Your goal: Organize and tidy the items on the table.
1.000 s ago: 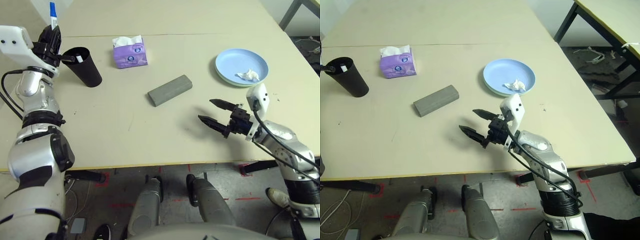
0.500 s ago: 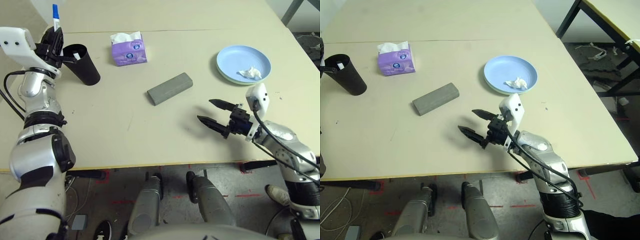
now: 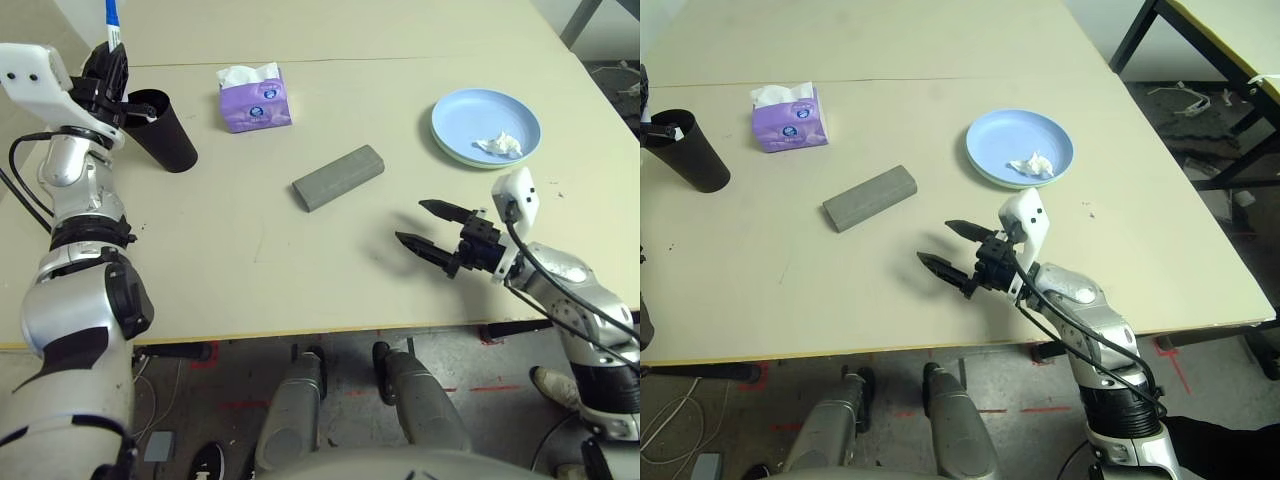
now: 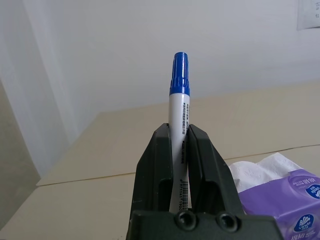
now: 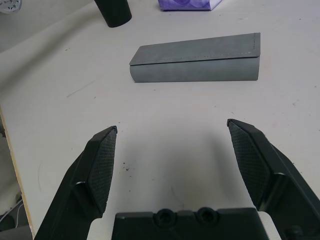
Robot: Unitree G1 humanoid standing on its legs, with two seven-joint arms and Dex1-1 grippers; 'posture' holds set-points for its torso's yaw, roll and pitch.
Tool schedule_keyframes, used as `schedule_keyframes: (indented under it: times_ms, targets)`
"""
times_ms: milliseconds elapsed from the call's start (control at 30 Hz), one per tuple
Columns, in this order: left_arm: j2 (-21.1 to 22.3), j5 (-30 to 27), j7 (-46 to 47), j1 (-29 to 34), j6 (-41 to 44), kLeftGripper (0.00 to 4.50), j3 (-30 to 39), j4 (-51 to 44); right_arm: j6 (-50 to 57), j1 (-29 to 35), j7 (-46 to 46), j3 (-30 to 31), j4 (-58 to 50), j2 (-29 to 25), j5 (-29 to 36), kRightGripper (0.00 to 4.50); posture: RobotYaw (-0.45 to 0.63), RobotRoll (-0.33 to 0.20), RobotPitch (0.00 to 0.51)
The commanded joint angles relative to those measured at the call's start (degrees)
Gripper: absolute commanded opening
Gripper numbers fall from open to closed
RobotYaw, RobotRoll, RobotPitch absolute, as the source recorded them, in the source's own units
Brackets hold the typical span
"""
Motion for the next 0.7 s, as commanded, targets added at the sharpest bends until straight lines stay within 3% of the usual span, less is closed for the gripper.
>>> schedule_keyframes:
  times_ms: [33,400,533,700]
  targets:
    - [0.4,0.8,0.7,0.5,-0.6,1.04,-0.1,1.1,0.5,0.5,0.0,-0.4,-1.4,-0.3,0.7,4.50,-0.18,0.000,0.273]
    - [0.1,1.0,0.9,0.4,-1.3,4.46,0.2,0.8,1.0,0.3,-0.1,-0.6,-1.8,-0.2,0.8,4.50,-0.17,0.000,0.268]
    - [0.2,-0.1,-0.6,1.2,-1.0,4.46,0.8,0.0,0.9,0.0,-0.2,-0.5,-1.6,0.1,0.8,4.50,-0.17,0.000,0.266]
    - [1.1,-5.3,-5.7,4.1,1.5,4.46,4.2,-4.0,-0.1,-1.4,-2.4,-3.5,-0.4,0.8,1.1,4.50,-0.17,0.000,0.261]
